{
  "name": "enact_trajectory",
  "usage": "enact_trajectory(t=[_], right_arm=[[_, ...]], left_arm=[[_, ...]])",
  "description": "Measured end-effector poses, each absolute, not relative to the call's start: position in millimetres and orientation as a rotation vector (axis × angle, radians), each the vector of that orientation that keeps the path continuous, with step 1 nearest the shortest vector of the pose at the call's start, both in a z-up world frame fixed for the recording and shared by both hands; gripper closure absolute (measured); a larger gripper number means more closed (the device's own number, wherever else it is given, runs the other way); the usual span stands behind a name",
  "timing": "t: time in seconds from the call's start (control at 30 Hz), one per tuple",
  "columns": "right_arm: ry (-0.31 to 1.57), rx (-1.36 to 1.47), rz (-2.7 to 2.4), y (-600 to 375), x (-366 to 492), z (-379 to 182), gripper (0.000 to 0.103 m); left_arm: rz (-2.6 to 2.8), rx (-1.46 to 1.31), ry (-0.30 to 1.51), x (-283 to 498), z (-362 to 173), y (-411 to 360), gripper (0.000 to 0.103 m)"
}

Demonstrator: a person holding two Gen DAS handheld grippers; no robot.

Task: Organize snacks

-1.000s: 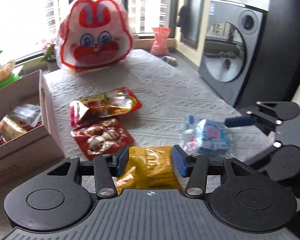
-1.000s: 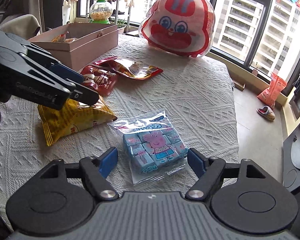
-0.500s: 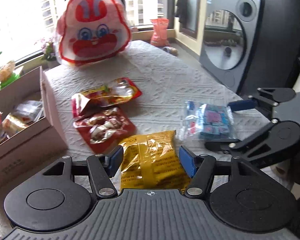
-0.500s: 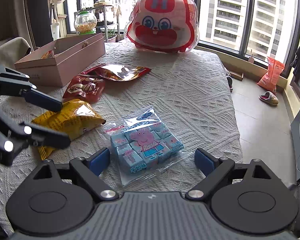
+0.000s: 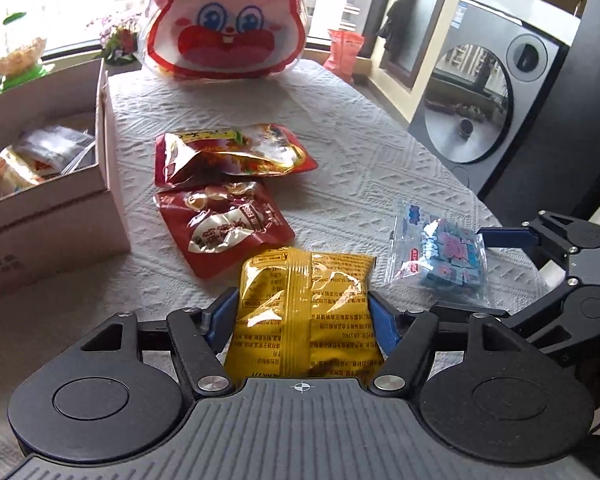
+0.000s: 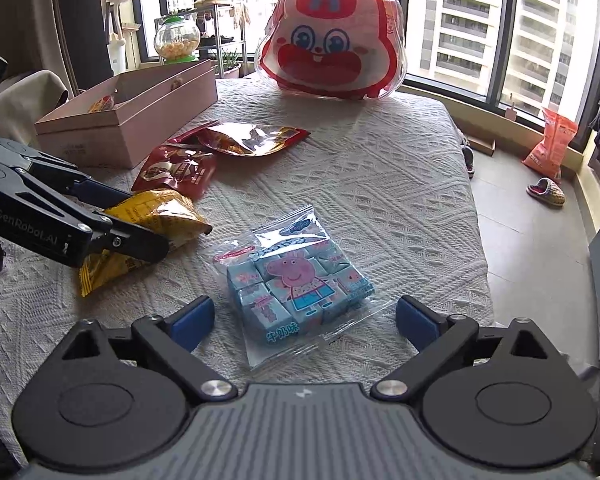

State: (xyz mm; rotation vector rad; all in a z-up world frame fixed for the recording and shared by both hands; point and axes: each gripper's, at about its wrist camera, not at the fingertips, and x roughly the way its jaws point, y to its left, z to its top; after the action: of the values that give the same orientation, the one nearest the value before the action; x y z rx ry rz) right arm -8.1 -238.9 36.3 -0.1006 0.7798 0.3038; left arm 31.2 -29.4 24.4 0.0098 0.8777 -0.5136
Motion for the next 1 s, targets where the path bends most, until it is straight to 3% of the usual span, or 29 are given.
enact_trajectory(t=[0.07, 0.17, 0.37, 0.7, 0.73, 0.8, 1.0], right_arm=[[0.788, -0.115, 0.302, -236.2, -6.8, 37.2, 0.004], [0.835, -0.120, 0.298, -231.7, -0.1, 49.5, 0.014], [0.767, 0.004, 0.390, -197.4, 28.3, 89.6, 0.014], [0.898, -0.060, 0.360, -81.9, 115.1, 57.3, 0.018], [0.904, -0.084, 0.358, -78.8, 114.8, 54.6, 0.025], [0.913, -0.122, 0.388, -78.4, 109.9, 53.3, 0.028], [0.919, -0.211, 0.447, -125.4, 76.2, 53.3, 0.028]], left_arm=[[-0.506, -0.052, 0.866, 20.6, 28.6, -11.7, 0.031], [-0.408, -0.038, 0.795, -2.2, 38.6, 13.2, 0.031], [-0.226, -0.065, 0.771, -13.4, 39.5, 48.7, 0.031], [-0.254, -0.081, 0.795, -17.7, 23.9, 51.8, 0.031], [-0.257, -0.088, 0.794, -17.7, 23.7, 52.9, 0.031], [-0.260, -0.101, 0.791, -17.7, 23.0, 54.3, 0.031], [-0.258, -0.108, 0.789, -18.4, 22.4, 53.7, 0.031]])
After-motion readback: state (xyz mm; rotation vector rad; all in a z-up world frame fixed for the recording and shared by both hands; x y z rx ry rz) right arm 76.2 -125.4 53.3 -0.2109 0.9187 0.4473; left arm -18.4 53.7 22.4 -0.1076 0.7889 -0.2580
